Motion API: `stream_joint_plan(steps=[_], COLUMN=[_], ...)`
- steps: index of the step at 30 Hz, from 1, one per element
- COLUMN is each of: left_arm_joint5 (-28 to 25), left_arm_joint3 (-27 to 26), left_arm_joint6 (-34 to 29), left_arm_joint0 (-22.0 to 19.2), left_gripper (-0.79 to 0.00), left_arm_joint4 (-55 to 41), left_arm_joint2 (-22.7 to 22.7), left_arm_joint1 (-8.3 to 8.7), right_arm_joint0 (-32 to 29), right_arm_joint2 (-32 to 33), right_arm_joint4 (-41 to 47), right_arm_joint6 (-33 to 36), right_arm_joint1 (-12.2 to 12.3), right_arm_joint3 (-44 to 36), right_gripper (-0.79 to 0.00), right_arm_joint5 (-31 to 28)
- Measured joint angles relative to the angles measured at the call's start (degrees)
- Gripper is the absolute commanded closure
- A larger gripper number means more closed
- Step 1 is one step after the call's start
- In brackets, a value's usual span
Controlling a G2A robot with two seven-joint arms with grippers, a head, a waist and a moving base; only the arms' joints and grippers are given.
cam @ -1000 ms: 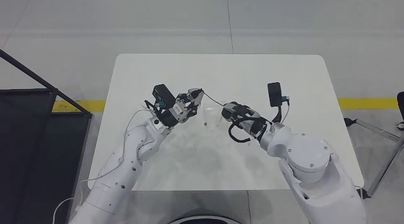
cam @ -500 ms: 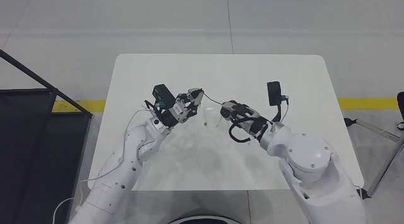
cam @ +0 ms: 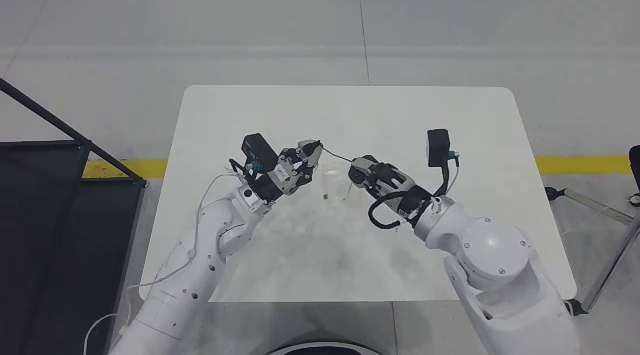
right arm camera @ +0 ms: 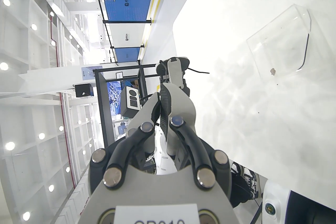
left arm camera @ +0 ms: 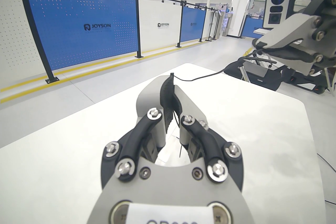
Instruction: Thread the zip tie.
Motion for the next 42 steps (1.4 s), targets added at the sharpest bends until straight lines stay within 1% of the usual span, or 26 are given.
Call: stream_joint_plan(steps=[9,22,25,32,38,42], left_arm_joint5=[0.0,0.0,0.0,0.0,0.0,0.0], left_arm_joint3=[0.0,0.0,0.0,0.0,0.0,0.0], left_arm_joint6=[0.0,0.0,0.0,0.0,0.0,0.0], left_arm_joint0=[0.0,0.0,0.0,0.0,0.0,0.0], left_gripper=[0.0,0.0,0.0,0.0,0.0,0.0], left_arm_joint4=[0.0,0.0,0.0,0.0,0.0,0.0], left_arm_joint2=[0.0,0.0,0.0,0.0,0.0,0.0], left_arm_joint1=[0.0,0.0,0.0,0.0,0.0,0.0], right_arm_joint0=[-0.01,-0.96,-0.86,0.19,1.49,2.7], right_arm_joint2=[-0.75,-1.15,-1.19,-2.28,-3.27,-4.39], right_arm_joint4=[-0.09,1.02,1.16,0.35,-0.76,-2.52], right_arm_joint6=[-0.92,-3.14,-3.3,-3.63,-3.65,-4.11], right_arm_joint1=[-0.27,-0.81,-0.91,-1.19,-1.41,-1.56], right_arm_joint3=[0.28,0.83,1.05,1.82,2.53,3.04], right_gripper=[0.0,0.0,0.0,0.0,0.0,0.0], right_arm_joint5=[-2.2,-8.12,-8.5,-7.24,-4.32,-0.63])
